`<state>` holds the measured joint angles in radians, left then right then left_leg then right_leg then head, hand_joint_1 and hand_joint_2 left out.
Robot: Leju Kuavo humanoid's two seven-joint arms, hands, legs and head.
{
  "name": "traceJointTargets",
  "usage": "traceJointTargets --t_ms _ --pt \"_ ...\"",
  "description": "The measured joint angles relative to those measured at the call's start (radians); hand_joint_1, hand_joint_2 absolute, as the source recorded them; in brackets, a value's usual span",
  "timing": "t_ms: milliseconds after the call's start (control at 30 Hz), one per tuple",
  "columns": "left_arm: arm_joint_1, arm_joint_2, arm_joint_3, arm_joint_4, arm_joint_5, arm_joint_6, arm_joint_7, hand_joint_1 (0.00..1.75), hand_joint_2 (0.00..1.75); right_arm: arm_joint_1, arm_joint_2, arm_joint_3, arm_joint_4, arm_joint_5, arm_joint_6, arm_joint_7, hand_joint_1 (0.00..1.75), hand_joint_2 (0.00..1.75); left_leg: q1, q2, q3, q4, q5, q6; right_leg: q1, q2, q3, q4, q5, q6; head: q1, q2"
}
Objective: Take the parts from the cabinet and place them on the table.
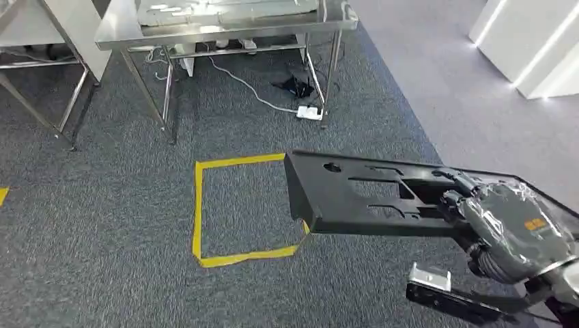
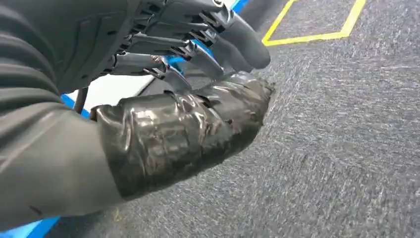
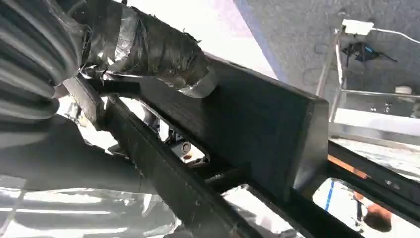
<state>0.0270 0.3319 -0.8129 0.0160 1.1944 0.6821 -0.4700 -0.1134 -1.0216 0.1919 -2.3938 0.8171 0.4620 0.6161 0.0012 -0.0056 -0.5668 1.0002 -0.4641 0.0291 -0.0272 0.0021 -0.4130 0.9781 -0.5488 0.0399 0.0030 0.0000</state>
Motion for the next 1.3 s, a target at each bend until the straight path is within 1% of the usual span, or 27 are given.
traceJointTargets --t_ms 33,67,167,233,267,300,367,400,433,467,500,567,667,700,733,767,800,833,867,900,933,1000,1067,1100,1200,1267,1300 --pt "0.0 -0.001 0.0 0.0 -0.001 0.0 0.0 0.0 1.75 0.0 0.0 0.0 0.0 -0.001 0.0 0.0 1.75 1.75 0.002 0.0 0.01 -0.01 -0.005 0.008 -0.004 -0.008 -0.006 0.026 -0.009 0.003 0.002 0.0" --pt "-0.003 -0.001 0.0 0.0 -0.005 0.0 0.007 0.0 1.75 -0.002 0.0 -0.002 0.0 -0.001 0.0 0.0 1.75 1.75 0.001 0.003 0.019 -0.009 -0.009 0.014 -0.001 -0.004 -0.042 0.084 -0.021 0.002 0.004 0.0" --pt "-0.016 -0.003 -0.003 0.0 -0.017 0.0 0.038 0.0 1.75 0.011 0.0 -0.007 0.001 -0.009 0.004 0.0 1.75 1.75 -0.003 0.0 0.039 -0.012 -0.029 0.025 0.007 -0.004 -0.201 0.286 -0.099 0.004 0.009 0.0" --pt "-0.022 -0.002 -0.008 0.0 -0.031 0.0 0.063 0.0 1.75 0.036 0.0 -0.017 0.004 -0.02 0.002 0.0 1.75 1.75 -0.007 -0.003 0.068 -0.013 -0.05 0.025 0.012 -0.003 -0.253 0.292 -0.114 -0.002 0.009 0.0" --pt "-0.026 -0.002 -0.014 0.0 -0.038 0.0 0.076 0.0 1.75 0.065 -0.002 -0.031 0.005 -0.025 -0.005 0.0 1.75 1.75 -0.009 -0.005 0.089 -0.015 -0.064 0.025 0.016 -0.003 -0.251 0.241 -0.084 -0.009 0.008 0.0" --pt "-0.03 -0.002 -0.019 0.0 -0.043 0.0 0.083 0.0 1.75 0.101 -0.008 -0.05 0.006 -0.029 -0.018 0.0 1.75 1.75 -0.01 -0.007 0.109 -0.017 -0.076 0.024 0.02 -0.004 -0.239 0.171 -0.027 -0.018 0.01 0.0" --pt "-0.043 -0.002 -0.029 0.0 -0.051 0.0 0.087 0.0 1.75 0.197 -0.029 -0.099 0.01 -0.035 -0.075 0.0 1.75 1.75 -0.011 -0.013 0.142 -0.022 -0.097 0.021 0.035 -0.003 -0.222 0.044 0.138 -0.038 0.011 0.0" --pt "-0.051 0.001 -0.034 0.0 -0.054 0.0 0.087 0.0 1.75 0.254 -0.032 -0.129 0.015 -0.036 -0.112 0.0 1.75 1.75 -0.014 -0.021 0.148 -0.027 -0.109 0.014 0.037 0.0 -0.216 0.05 0.094 -0.039 0.013 0.0" --pt "-0.061 0.003 -0.039 0.0 -0.055 0.0 0.086 0.0 1.75 0.312 -0.042 -0.166 0.018 -0.039 -0.141 -0.002 1.75 1.75 -0.014 -0.018 0.158 -0.039 -0.12 0.007 0.04 0.001 -0.206 0.044 0.099 -0.039 0.018 0.0" --pt "-0.061 0.006 -0.046 0.0 -0.058 0.0 0.08 0.0 1.75 0.351 -0.053 -0.211 0.021 -0.039 -0.175 -0.003 1.75 1.75 -0.014 -0.018 0.175 -0.023 -0.105 0.004 0.035 0.006 -0.196 0.033 0.108 -0.046 0.023 0.0" --pt "-0.064 0.013 -0.051 0.0 -0.059 0.0 0.074 0.0 1.75 0.388 -0.06 -0.245 0.023 -0.039 -0.2 -0.004 1.75 1.75 -0.018 -0.02 0.164 0.001 -0.096 -0.002 0.03 0.009 -0.175 0.03 0.106 -0.053 0.019 0.0" --pt "-0.071 0.022 -0.056 0.0 -0.049 0.0 0.058 0.0 1.75 0.451 -0.069 -0.315 0.029 -0.045 -0.236 -0.006 1.75 1.75 -0.014 -0.012 0.145 0.069 -0.121 -0.015 0.025 0.006 -0.147 0.027 0.096 -0.063 0.019 0.0" --pt "-0.079 0.023 -0.066 0.0 -0.027 0.0 0.031 0.0 1.75 0.502 -0.079 -0.359 0.021 -0.056 -0.235 -0.002 1.75 1.75 -0.002 -0.007 0.004 0.246 -0.206 -0.034 0.023 0.009 -0.132 0.027 0.075 -0.064 0.011 0.0" --pt "-0.079 0.022 -0.068 0.0 -0.022 0.0 0.028 0.0 1.75 0.501 -0.08 -0.362 0.011 -0.051 -0.218 -0.001 1.75 1.75 0.002 -0.005 -0.035 0.271 -0.236 -0.038 0.022 0.013 -0.123 0.028 0.066 -0.062 0.011 0.0" --pt "-0.078 0.021 -0.069 0.0 -0.019 0.0 0.028 0.0 1.75 0.499 -0.08 -0.362 0.002 -0.043 -0.199 0.0 1.75 1.75 0.005 -0.003 -0.054 0.259 -0.239 -0.039 0.021 0.014 -0.112 0.028 0.056 -0.061 0.011 0.0" --pt "-0.078 0.021 -0.07 0.0 -0.018 0.0 0.031 0.0 1.75 0.494 -0.08 -0.359 -0.002 -0.032 -0.177 0.0 1.75 1.75 0.006 -0.002 -0.058 0.22 -0.219 -0.039 0.021 0.014 -0.095 0.028 0.043 -0.06 0.011 0.0" --pt "-0.079 0.021 -0.073 0.0 -0.019 0.0 0.032 0.0 1.75 0.481 -0.079 -0.352 -0.002 -0.02 -0.148 0.0 1.75 1.75 0.005 -0.001 -0.052 0.157 -0.169 -0.037 0.02 0.014 -0.076 0.028 0.029 -0.057 0.011 0.0" --pt "-0.081 0.021 -0.077 0.0 -0.019 0.0 0.035 0.0 1.75 0.46 -0.075 -0.344 -0.003 -0.007 -0.12 0.0 1.75 1.75 0.005 -0.001 -0.046 0.082 -0.086 -0.033 0.02 0.014 -0.057 0.028 0.015 -0.052 0.011 0.0" --pt "-0.083 0.022 -0.079 0.0 -0.021 0.0 0.037 0.0 1.75 0.431 -0.067 -0.333 -0.003 0.01 -0.082 0.0 1.75 1.75 0.002 0.001 -0.039 0.041 0.029 -0.026 0.018 0.014 -0.054 0.024 0.004 -0.049 0.012 0.0" --pt "-0.084 0.018 -0.08 0.0 -0.021 0.0 0.037 0.0 1.75 0.405 -0.055 -0.321 -0.003 0.022 -0.051 0.0 1.75 1.75 -0.011 0.004 -0.055 0.056 -0.011 -0.021 0.019 0.018 -0.036 0.021 -0.002 -0.04 0.013 0.0" --pt "-0.086 0.02 -0.082 0.0 -0.021 0.0 0.035 0.0 1.75 0.383 -0.047 -0.312 -0.003 0.031 -0.026 0.0 1.75 1.75 -0.011 0.002 -0.037 0.04 -0.01 -0.011 0.018 0.02 -0.041 0.02 -0.013 -0.031 0.008 0.0" --pt "-0.089 0.02 -0.085 -0.001 -0.019 0.0 0.03 0.0 1.75 0.368 -0.039 -0.3 -0.004 0.04 0.011 0.0 1.75 1.75 -0.011 0.001 -0.019 0.024 -0.02 0.006 0.02 0.019 -0.012 0.031 -0.001 -0.023 0.01 0.0" --pt "-0.096 0.02 -0.089 -0.001 -0.016 0.0 0.026 0.0 1.75 0.335 -0.029 -0.291 -0.005 0.049 0.021 0.0 1.75 1.75 -0.008 0.004 0.021 0.008 -0.027 0.022 0.016 0.011 -0.047 0.108 0.002 -0.016 0.011 0.0" --pt "-0.098 0.02 -0.094 -0.001 -0.013 0.0 0.024 0.0 1.75 0.32 -0.024 -0.286 -0.005 0.052 0.022 0.0 1.75 1.75 -0.008 0.003 0.028 0.007 -0.033 0.028 0.016 0.009 -0.092 0.173 -0.007 -0.016 0.011 0.0" --pt "-0.099 0.016 -0.1 -0.001 -0.006 0.0 0.02 0.0 1.75 0.305 -0.01 -0.268 -0.005 0.064 0.021 0.0 1.75 1.75 -0.008 0.002 0.059 0.004 -0.064 0.03 0.017 0.008 -0.245 0.331 -0.095 -0.007 0.011 0.0" --pt "-0.098 0.014 -0.101 -0.001 0.002 0.0 0.02 0.0 1.75 0.283 -0.001 -0.249 -0.004 0.077 0.018 0.0 1.75 1.75 -0.006 -0.001 0.1 0.002 -0.094 0.026 0.016 0.007 -0.285 0.297 -0.118 -0.005 0.011 0.0" --pt "-0.098 0.013 -0.101 -0.001 0.002 0.0 0.02 0.0 1.75 0.277 0.003 -0.243 -0.003 0.082 0.017 0.0 1.75 1.75 -0.004 -0.002 0.124 0.001 -0.111 0.024 0.016 0.006 -0.286 0.245 -0.091 -0.005 0.011 0.0"
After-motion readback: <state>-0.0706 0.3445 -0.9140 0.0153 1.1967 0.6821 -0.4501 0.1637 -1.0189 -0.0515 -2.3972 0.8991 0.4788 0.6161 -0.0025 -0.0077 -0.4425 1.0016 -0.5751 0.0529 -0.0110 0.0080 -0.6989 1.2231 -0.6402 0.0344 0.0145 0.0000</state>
